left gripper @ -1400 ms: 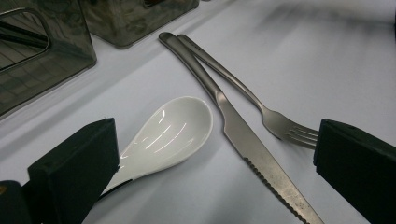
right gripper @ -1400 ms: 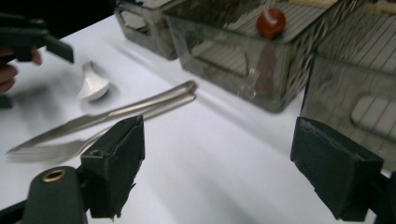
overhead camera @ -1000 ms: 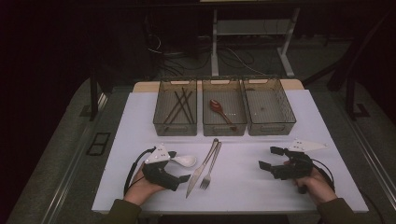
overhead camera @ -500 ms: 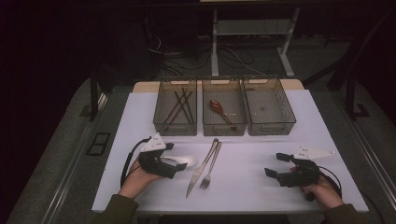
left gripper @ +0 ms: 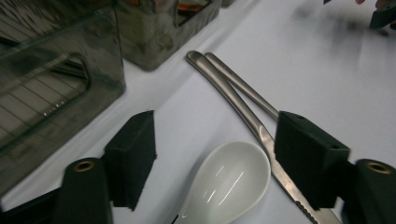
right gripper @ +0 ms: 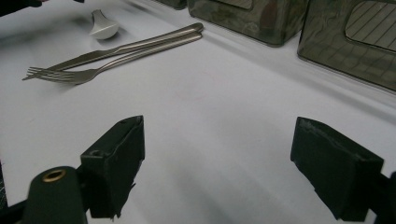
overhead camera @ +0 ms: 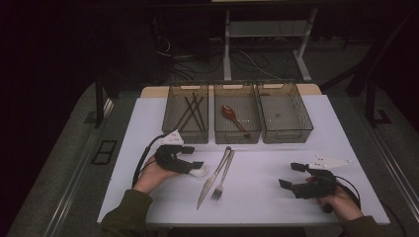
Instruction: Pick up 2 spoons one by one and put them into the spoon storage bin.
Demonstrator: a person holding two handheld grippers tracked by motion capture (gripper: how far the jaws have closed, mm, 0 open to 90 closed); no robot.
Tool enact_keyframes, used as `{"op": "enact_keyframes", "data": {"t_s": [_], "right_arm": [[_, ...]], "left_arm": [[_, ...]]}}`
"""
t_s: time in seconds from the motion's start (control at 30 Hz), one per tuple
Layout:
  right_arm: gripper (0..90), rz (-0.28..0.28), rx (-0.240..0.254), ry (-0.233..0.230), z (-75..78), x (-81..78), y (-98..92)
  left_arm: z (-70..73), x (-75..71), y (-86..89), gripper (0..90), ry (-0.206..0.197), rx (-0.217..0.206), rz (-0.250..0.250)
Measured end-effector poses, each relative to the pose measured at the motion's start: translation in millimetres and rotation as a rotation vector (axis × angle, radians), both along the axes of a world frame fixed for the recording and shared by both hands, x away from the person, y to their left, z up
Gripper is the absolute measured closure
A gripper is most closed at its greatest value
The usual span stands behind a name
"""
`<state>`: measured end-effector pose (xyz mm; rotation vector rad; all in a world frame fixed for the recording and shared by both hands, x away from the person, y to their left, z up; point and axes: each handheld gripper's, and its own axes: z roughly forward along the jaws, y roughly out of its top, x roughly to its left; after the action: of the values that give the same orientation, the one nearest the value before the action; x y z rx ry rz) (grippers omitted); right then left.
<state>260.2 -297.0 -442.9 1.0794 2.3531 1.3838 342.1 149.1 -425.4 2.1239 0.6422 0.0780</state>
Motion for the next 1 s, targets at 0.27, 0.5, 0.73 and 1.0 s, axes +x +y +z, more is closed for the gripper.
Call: {"op": "enact_keyframes", "data": {"t_s": [0.27,0.5,0.73,1.0], "right_arm": [[17.3,0.001,-0.007,-0.003,-0.2,-0.3,-0.4],[17.3,0.003,-0.013,-0.002,-0.5,-1.4,-0.2],[17.3,0.006,-0.013,-0.002,-0.3,-1.7,-0.1],[17.3,0.004,-0.015,-0.003,-0.3,-1.8,-0.1]], "left_arm": [[-6.9,-1.3,-6.1,40.3,0.015,0.048,-0.035],[-12.7,-2.1,-9.7,43.8,0.025,0.095,-0.055],[-15.7,-3.8,-8.8,44.6,0.028,0.113,-0.068],[-17.3,-6.4,-10.2,45.1,0.026,0.149,-0.094]]}}
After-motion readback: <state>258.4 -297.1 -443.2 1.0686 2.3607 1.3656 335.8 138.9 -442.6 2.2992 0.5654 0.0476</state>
